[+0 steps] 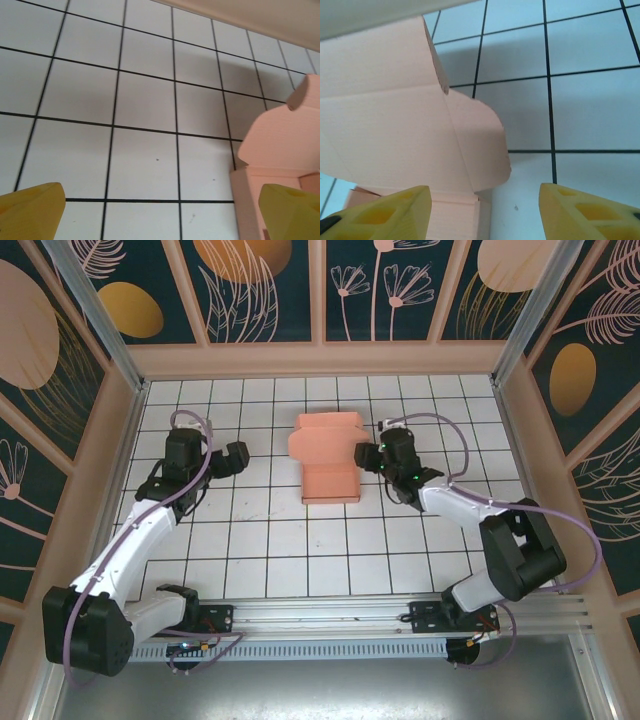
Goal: Fold the paper box
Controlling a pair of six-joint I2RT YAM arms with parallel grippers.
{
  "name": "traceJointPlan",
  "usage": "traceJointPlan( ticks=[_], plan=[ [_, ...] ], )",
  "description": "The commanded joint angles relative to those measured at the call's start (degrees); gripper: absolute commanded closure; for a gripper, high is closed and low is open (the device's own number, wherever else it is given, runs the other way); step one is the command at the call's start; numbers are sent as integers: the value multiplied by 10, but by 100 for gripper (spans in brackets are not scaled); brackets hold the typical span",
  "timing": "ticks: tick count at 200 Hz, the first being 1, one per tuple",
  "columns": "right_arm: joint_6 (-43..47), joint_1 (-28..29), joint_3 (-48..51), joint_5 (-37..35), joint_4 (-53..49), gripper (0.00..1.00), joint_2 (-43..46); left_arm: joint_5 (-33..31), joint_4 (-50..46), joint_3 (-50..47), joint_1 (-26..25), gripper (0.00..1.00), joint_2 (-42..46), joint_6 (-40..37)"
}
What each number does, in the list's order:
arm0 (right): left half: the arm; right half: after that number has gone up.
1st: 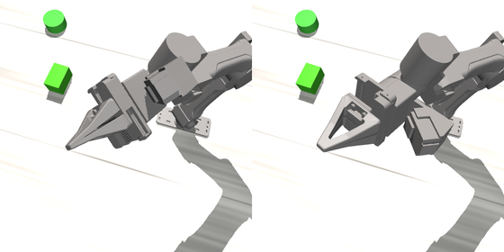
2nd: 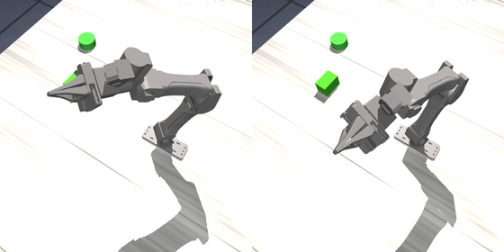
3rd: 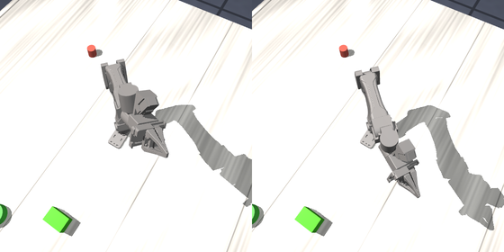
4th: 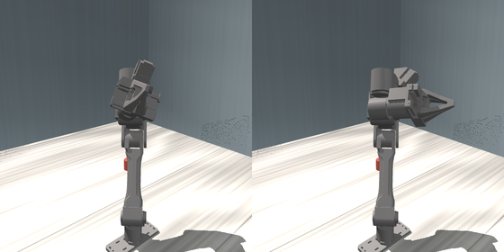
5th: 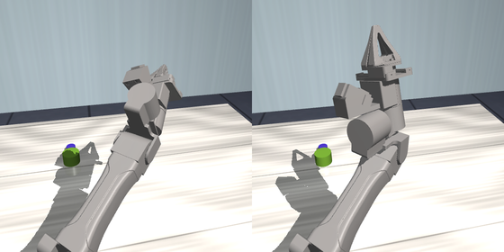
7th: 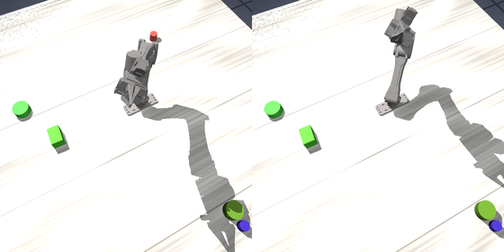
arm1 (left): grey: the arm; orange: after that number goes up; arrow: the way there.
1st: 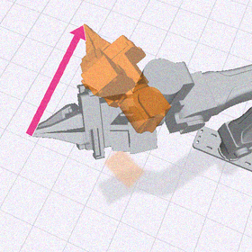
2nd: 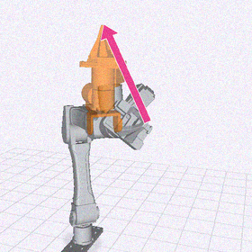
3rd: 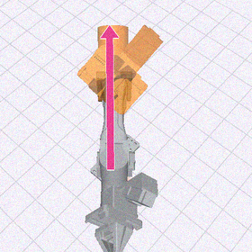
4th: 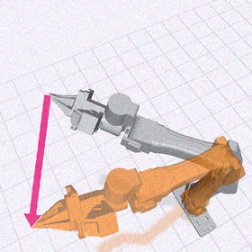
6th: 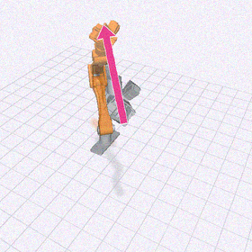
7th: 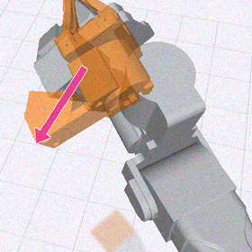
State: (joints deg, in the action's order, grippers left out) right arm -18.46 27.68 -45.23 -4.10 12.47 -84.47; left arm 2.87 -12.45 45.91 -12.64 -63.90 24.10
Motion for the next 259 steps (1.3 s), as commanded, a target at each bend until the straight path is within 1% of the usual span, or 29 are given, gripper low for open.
traceJointPlan(
  ticks=[1,19,34,38,52,70,75,102,116,126,131,138,151,158,171,182,194,225,239,253,259],
  plan=[
    [22,-30,-1,100,7,40,6,81,72,-10,3,2,-18,2],
    [36,-43,-2,118,4,41,8,157,108,-6,2,9,-62,-12],
    [51,-49,-1,144,6,40,11,209,119,10,2,11,-105,-43],
    [55,-49,-1,152,6,40,11,222,120,17,2,11,-118,-56],
    [75,-49,4,172,6,40,12,282,120,41,2,13,-159,-138],
    [89,-49,16,187,13,40,18,297,91,94,2,15,-226,-207],
    [92,-49,18,190,13,40,18,306,79,122,2,16,-245,-222],
    [104,-48,31,198,12,40,32,376,34,219,1,23,-335,-267],
    [109,-49,37,197,10,39,39,383,1,267,-2,27,-379,-293],
    [112,-49,40,194,8,40,43,383,-25,298,-7,28,-399,-318],
    [113,-49,41,192,8,40,44,384,-37,312,-9,30,-408,-333],
    [116,-49,43,191,6,39,46,384,-51,329,-13,31,-419,-353],
    [119,-49,45,189,4,39,47,386,-73,358,-16,40,-438,-383],
    [120,-49,45,189,4,39,47,386,-88,376,-17,43,-450,-396],
    [121,-49,46,188,4,39,46,376,-118,411,-18,44,-475,-408],
    [122,-48,46,189,3,39,47,368,-145,443,-18,48,-497,-418],
    [123,-49,46,187,3,39,45,364,-180,479,-22,51,-521,-429],
    [123,-49,48,182,2,39,45,344,-240,538,-39,53,-559,-459],
    [122,-49,49,180,2,39,44,336,-248,550,-44,58,-569,-459],
    [121,-49,50,180,2,39,44,336,-254,558,-44,66,-579,-458],
    [121,-49,51,180,1,39,45,336,-259,562,-45,67,-582,-457]
  ],
)
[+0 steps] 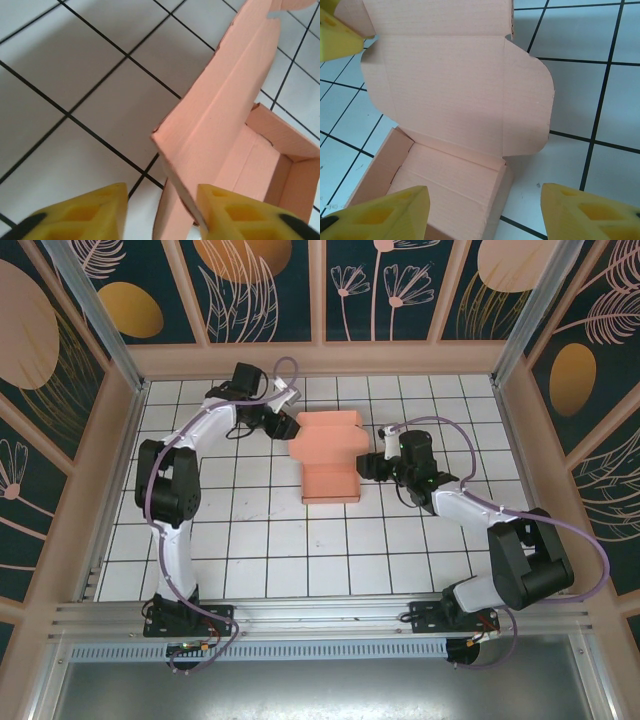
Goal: Fold the paper box
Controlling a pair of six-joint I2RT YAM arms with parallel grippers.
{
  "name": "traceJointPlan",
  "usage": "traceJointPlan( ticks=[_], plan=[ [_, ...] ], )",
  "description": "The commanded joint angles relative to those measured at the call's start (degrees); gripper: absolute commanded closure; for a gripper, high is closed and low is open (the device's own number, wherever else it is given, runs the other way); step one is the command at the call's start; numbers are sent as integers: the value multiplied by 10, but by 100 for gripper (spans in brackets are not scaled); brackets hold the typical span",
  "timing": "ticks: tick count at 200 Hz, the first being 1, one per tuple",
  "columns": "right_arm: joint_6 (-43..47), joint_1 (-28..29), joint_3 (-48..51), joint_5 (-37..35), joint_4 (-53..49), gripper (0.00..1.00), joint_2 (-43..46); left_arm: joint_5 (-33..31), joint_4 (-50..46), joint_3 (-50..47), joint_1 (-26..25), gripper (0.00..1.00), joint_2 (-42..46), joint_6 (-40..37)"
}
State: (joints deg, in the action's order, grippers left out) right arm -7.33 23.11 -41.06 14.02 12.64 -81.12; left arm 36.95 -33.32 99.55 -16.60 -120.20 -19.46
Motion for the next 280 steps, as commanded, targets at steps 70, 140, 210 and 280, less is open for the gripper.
traceJointPlan(
  ticks=[70,140,210,280],
  plan=[
    [8,-3,10,-4,-2,39,12,-3,-107,41,-5,87,-23,-66],
    [3,-3,6,-1,0,39,4,-12,-131,32,-5,83,-11,-92],
    [-2,-3,-4,7,0,39,-7,-4,-147,40,-6,100,-8,-107],
    [85,-12,-43,-20,-68,39,32,-2,-62,-68,-13,100,90,-131]
  ],
)
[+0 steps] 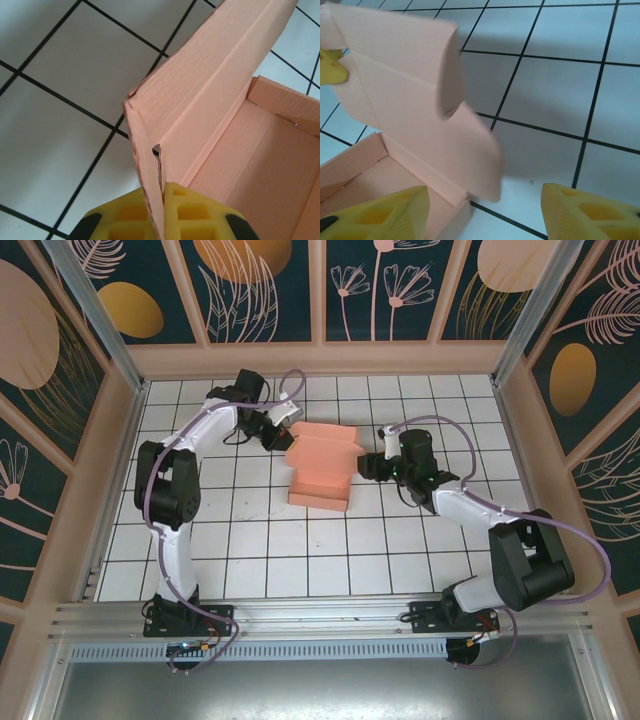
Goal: Fold the paper box
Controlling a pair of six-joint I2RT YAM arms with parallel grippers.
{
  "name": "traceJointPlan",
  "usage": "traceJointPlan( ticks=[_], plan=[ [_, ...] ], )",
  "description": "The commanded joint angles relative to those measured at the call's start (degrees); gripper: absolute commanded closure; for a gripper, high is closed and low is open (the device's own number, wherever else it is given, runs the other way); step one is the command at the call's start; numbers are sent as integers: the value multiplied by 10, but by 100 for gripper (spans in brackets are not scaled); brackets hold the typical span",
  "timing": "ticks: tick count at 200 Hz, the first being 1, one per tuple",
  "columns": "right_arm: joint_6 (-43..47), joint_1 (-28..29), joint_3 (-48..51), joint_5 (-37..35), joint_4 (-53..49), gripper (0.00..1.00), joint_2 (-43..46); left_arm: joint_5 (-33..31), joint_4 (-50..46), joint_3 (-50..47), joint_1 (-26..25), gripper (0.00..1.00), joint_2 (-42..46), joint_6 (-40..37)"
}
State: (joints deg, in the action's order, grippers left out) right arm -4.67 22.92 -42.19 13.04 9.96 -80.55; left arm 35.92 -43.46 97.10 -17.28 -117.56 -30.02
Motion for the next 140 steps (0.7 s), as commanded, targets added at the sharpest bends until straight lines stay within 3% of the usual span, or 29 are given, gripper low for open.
traceJointPlan(
  ticks=[1,37,78,140],
  plan=[
    [61,-10,-33,-10,-42,39,27,9,42,-44,-6,100,65,-25],
    [135,-21,-79,35,-106,39,28,33,97,-118,-8,100,127,-33],
    [200,-17,-140,86,-197,40,8,32,104,-132,-8,100,132,-15],
    [157,-8,-145,77,-165,38,48,12,107,-122,-8,100,104,6]
  ],
)
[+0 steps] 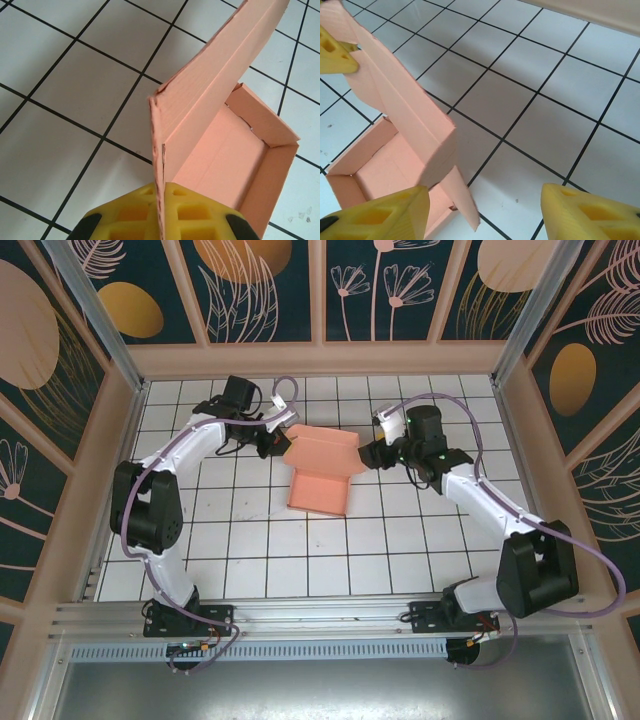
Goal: Fold the paper box
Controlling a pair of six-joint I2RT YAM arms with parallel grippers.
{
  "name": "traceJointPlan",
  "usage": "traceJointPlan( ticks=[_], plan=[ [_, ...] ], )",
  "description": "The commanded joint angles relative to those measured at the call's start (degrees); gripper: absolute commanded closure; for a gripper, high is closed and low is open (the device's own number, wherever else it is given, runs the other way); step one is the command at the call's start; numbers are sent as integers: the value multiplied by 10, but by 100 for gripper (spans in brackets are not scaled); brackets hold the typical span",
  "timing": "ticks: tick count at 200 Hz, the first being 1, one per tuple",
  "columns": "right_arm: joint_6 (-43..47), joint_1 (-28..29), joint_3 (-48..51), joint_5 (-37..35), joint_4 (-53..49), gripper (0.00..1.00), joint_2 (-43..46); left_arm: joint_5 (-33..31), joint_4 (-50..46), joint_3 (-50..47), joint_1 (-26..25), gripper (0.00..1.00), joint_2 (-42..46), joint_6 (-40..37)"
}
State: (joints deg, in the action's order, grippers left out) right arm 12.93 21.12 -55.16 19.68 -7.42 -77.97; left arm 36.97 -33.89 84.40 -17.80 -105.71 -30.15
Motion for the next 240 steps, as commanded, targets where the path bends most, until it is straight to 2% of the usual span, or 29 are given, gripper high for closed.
traceJointPlan(
  ticks=[1,32,69,119,127,146,193,205,240],
  plan=[
    [-19,10,-15,11,9,38,23,2,11,6,-3,100,-14,7],
    [-10,42,-44,-22,-13,37,-19,9,9,10,-3,100,-18,8],
    [-5,46,-59,-13,-21,40,-69,5,9,0,-2,100,-11,1],
    [47,17,-70,67,-87,63,-98,0,7,3,-2,100,-14,-4],
    [59,13,-71,82,-99,69,-98,1,5,4,-2,100,-17,-4],
    [90,9,-79,119,-130,74,-104,5,-2,12,-3,100,-24,-3],
    [110,6,-105,115,-162,94,-135,6,-6,16,-2,100,-24,-3],
    [109,4,-108,106,-160,93,-142,6,-7,15,-3,100,-23,-5],
    [100,-7,-116,90,-152,73,-146,4,-10,12,-2,100,-20,-8]
  ],
)
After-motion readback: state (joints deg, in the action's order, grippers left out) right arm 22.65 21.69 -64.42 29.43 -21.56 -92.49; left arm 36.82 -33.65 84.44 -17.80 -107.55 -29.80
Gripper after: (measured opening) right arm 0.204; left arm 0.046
